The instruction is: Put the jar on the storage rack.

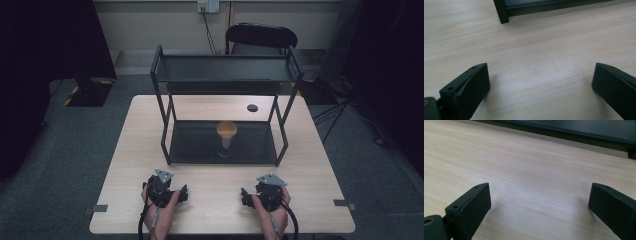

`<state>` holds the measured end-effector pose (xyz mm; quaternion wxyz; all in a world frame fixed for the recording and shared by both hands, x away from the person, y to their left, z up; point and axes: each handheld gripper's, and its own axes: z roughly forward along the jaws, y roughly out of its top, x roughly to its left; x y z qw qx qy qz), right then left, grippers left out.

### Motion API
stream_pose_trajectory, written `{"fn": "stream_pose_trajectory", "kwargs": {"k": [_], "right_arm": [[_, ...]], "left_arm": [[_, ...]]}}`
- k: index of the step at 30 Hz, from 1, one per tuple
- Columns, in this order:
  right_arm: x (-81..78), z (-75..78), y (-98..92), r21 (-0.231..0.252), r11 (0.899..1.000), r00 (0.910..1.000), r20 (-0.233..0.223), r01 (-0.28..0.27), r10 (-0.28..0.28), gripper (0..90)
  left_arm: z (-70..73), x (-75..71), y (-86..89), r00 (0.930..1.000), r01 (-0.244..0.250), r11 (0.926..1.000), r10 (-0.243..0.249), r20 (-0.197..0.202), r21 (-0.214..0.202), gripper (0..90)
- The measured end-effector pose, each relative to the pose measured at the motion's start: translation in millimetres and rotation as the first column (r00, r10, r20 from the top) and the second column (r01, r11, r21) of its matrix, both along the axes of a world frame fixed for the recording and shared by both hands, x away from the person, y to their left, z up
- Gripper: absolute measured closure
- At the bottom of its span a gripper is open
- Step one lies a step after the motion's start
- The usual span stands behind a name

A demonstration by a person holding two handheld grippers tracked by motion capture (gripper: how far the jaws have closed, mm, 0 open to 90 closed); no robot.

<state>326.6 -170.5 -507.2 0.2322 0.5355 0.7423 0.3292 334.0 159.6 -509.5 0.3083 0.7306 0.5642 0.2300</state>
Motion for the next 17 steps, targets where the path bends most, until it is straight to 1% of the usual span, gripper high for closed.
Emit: {"fn": "stream_pose_trajectory", "kwargs": {"k": [2, 3, 4, 8, 17], "right_arm": [[1.0, -0.6, 0.1, -0.006, 1.000, 0.9999, -0.012, 0.009, -0.010, 3.9], [2.0, -1.1, 0.5, -0.014, 1.000, 0.9996, -0.025, 0.010, -0.010, 3.4], [2.4, -1.3, 1.7, -0.023, 1.000, 0.9996, -0.027, 0.009, -0.009, 2.7], [2.5, -1.5, 2.5, -0.030, 0.999, 0.9995, -0.027, 0.012, -0.012, 2.1], [2.8, -1.6, 2.3, -0.029, 1.000, 0.9995, -0.028, 0.011, -0.011, 1.8]], "left_arm": [[0.0, 0.0, 0.0, 1.0000, 0.000, 1.0000, 0.000, 0.000, 0.000, 1.3], [0.0, 0.0, 0.0, 1.0000, 0.000, 1.0000, 0.000, 0.000, 0.000, 1.2], [0.0, 0.0, 0.0, 1.0000, 0.000, 1.0000, 0.000, 0.000, 0.000, 1.3], [0.0, 0.0, 0.0, 1.0000, 0.000, 1.0000, 0.000, 0.000, 0.000, 1.2], [0.0, 0.0, 0.0, 1.0000, 0.000, 1.0000, 0.000, 0.000, 0.000, 1.3]]}}
